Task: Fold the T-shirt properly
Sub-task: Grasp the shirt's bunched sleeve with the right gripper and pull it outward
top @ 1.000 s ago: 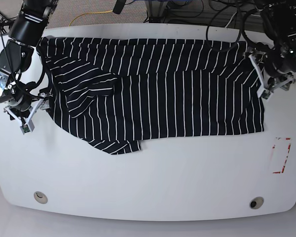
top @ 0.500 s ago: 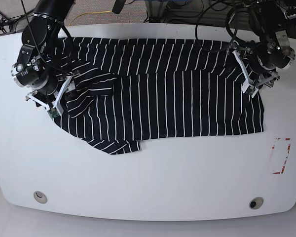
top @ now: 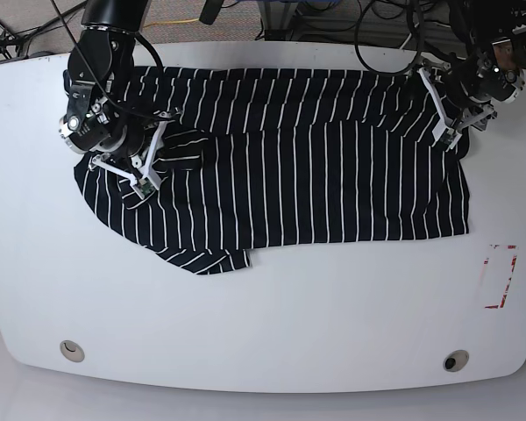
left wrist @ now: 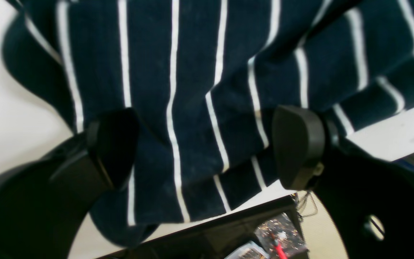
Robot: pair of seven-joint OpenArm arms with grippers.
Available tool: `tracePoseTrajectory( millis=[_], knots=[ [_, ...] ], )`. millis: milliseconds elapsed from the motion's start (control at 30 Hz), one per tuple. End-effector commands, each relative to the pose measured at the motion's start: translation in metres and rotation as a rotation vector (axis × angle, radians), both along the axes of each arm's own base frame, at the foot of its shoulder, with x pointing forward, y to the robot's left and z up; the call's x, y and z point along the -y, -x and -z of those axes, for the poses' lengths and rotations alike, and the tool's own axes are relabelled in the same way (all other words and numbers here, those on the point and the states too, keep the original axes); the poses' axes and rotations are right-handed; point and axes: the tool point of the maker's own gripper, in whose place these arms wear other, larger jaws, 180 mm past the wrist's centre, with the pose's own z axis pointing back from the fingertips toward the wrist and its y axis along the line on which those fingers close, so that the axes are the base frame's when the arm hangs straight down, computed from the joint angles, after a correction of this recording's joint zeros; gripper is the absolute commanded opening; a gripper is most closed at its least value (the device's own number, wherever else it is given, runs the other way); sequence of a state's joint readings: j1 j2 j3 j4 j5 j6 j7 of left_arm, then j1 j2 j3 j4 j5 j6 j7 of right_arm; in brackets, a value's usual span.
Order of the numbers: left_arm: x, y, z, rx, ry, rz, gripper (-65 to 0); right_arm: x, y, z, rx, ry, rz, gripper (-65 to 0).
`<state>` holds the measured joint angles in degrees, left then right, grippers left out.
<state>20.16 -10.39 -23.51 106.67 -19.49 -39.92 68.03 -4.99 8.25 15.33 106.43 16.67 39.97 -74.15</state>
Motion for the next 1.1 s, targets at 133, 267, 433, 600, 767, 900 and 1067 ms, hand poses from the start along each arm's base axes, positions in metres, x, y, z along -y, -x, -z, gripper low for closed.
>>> tracePoseTrajectory(
  millis=[133, 267, 433, 600, 767, 900, 1067],
  knots=[
    [-0.008, 0.005, 0.008, -0.028, 0.004, -0.01, -11.0, -0.011, -0.02, 0.004, 0.024, -0.077, 0.002, -54.5],
    [-0.007, 0.006, 0.007, -0.018, 0.008, -0.007, -11.0, -0.011, -0.04, 0.009, 0.033, -0.121, 0.021, -54.5],
    [-0.012, 0.012, 0.008, -0.023, 0.0, -0.001, -11.0, -0.015, -0.071, -0.007, 0.109, -0.161, 0.03, -54.7],
    [-0.013, 0.012, 0.008, -0.024, -0.003, 0.001, -11.0, -0.017, -0.104, -0.027, 0.198, -0.21, 0.037, -54.7],
    [-0.013, 0.012, 0.007, -0.022, -0.002, 0.001, -11.0, -0.006, -0.123, -0.04, 0.226, -0.197, 0.043, -54.4],
    [-0.01, 0.009, 0.002, -0.003, -0.006, 0.009, -11.0, 0.011, -0.134, -0.053, 0.262, -0.182, 0.074, -53.9],
    [-0.009, 0.006, -0.003, 0.014, -0.011, 0.015, -11.0, 0.047, -0.146, -0.058, 0.265, -0.185, 0.157, -29.2]
  ],
)
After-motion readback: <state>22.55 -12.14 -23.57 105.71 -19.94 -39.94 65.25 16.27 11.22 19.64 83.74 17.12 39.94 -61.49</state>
